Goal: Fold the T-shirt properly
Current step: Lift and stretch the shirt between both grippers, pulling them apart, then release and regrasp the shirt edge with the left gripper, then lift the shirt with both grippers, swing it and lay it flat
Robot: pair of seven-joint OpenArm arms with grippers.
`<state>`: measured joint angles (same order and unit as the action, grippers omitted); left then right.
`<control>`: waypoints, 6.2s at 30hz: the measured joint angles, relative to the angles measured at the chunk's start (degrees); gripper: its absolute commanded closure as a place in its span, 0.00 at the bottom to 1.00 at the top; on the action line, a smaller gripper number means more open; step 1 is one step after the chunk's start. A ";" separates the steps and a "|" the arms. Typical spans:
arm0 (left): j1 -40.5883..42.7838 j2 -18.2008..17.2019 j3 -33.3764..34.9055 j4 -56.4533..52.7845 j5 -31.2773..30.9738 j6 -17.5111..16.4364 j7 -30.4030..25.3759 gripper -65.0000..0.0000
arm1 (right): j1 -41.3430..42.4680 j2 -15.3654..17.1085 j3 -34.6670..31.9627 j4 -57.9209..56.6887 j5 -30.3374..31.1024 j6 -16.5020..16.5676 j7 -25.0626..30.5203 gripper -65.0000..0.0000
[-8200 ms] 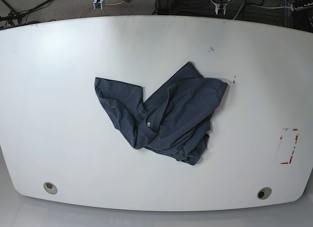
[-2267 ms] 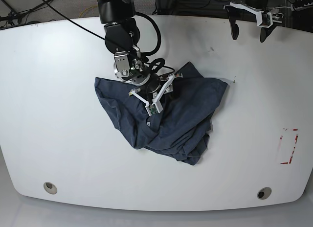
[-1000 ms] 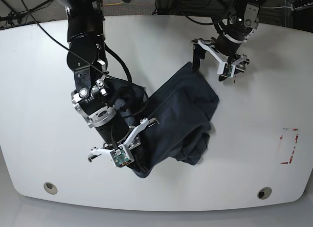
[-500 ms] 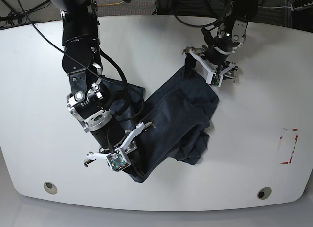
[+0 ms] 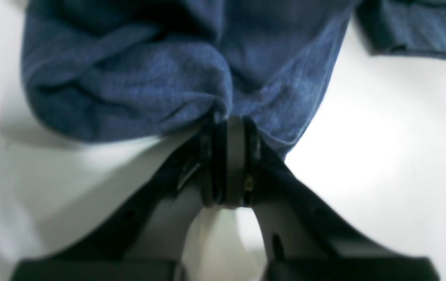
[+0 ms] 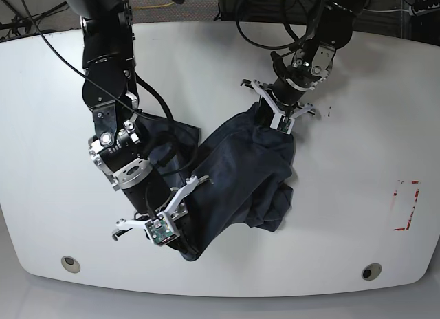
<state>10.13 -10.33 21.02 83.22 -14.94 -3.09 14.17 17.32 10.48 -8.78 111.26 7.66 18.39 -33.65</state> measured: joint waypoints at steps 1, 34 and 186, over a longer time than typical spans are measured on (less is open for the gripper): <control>0.02 0.11 -0.13 -0.04 0.02 0.00 -0.15 1.00 | 0.13 0.20 0.22 -0.02 -0.04 -0.24 -0.02 1.00; -23.52 -10.49 -37.55 16.37 1.18 -2.71 24.41 1.00 | 32.20 1.92 10.82 -16.52 -0.33 5.79 -7.63 1.00; -35.80 -6.99 -46.73 -21.38 13.81 -32.98 24.20 1.00 | -23.98 2.56 33.31 -6.27 22.67 7.19 -9.97 1.00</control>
<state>-25.67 -17.32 -25.71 61.84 -1.13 -36.07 38.37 -6.66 13.04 24.53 104.99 30.33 25.58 -43.62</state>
